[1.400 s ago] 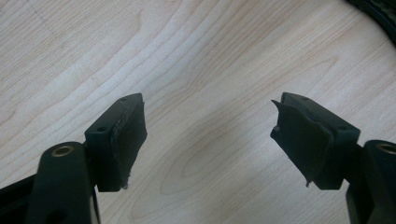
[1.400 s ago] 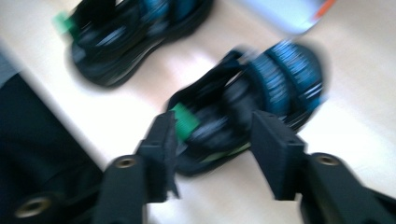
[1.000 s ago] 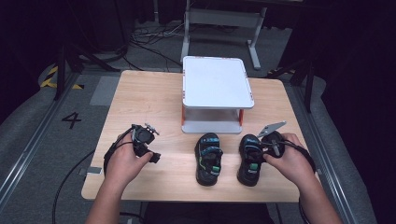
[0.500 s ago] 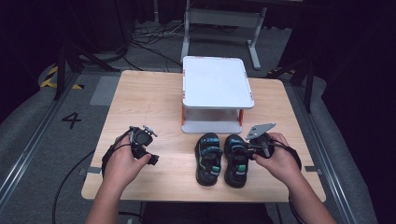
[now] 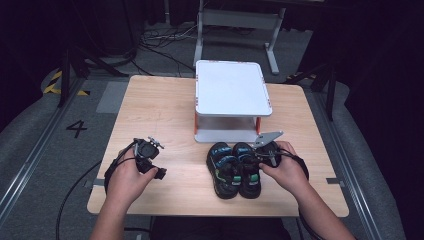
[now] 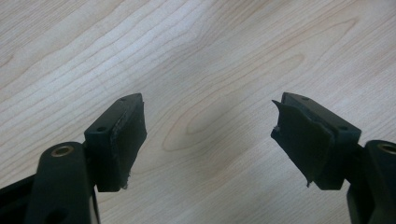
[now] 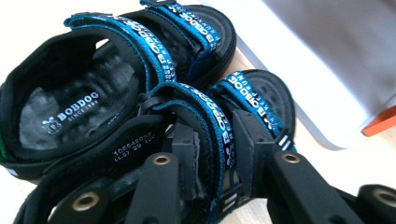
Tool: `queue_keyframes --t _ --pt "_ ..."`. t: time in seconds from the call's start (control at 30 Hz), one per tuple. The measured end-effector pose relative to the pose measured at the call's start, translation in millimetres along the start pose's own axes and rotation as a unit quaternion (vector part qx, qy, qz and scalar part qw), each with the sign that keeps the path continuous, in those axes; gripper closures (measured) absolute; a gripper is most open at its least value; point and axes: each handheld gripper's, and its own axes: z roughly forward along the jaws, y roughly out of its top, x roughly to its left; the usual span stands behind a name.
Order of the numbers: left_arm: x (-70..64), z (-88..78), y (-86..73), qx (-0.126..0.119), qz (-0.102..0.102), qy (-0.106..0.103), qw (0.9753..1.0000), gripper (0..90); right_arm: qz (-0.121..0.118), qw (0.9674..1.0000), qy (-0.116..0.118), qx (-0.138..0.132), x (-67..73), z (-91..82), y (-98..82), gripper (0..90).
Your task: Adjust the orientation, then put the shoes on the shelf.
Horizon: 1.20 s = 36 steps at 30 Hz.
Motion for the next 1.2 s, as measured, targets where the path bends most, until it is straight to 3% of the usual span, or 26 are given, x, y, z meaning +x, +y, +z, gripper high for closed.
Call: queue_keyframes --t 0.1,0.13,0.17,0.27,0.5,0.63,0.73,0.93,1.0,1.2 --pt "-0.7 1.0 0.8 0.002 0.001 -0.002 1.0 24.8 0.002 1.0 0.003 0.0 1.3 1.4 0.1 60.5" --pt "-0.4 0.8 1.2 0.002 0.003 -0.003 1.0 24.8 0.002 1.0 -0.006 0.002 1.9 1.5 -0.3 56.2" --pt "0.0 0.5 1.6 0.001 0.002 -0.002 1.0 24.8 0.0 0.9999 -0.013 0.005 1.4 -0.2 -0.6 53.6" --pt "1.3 0.1 2.7 -0.001 0.001 -0.003 1.0 24.7 0.016 0.9998 -0.007 -0.002 3.7 -12.8 0.9 47.6" --pt "0.9 0.9 6.3 -0.002 0.006 -0.007 1.0 24.5 0.033 0.9993 0.0 -0.016 16.3 -36.7 4.9 45.9" --pt "0.2 0.6 6.4 0.0 0.005 -0.008 1.0 24.5 0.075 0.9964 0.024 -0.031 26.7 -43.7 8.5 42.8" --pt "0.6 0.1 5.9 -0.002 0.007 -0.008 0.9999 24.5 0.11 0.9919 0.045 -0.046 34.4 -46.6 10.9 39.9" --pt "-0.6 0.4 4.4 -0.001 0.006 -0.01 0.9999 24.4 0.143 0.9882 0.047 -0.03 43.4 -45.8 13.2 41.5" --pt "-1.3 0.3 3.3 0.001 0.008 -0.009 0.9999 24.4 0.138 0.9889 0.05 -0.02 45.3 -42.5 12.7 41.3" --pt "0.7 -1.1 -4.4 0.002 -0.002 -0.002 1.0 24.4 0.171 0.9831 0.059 0.024 47.2 -30.5 12.9 41.2"
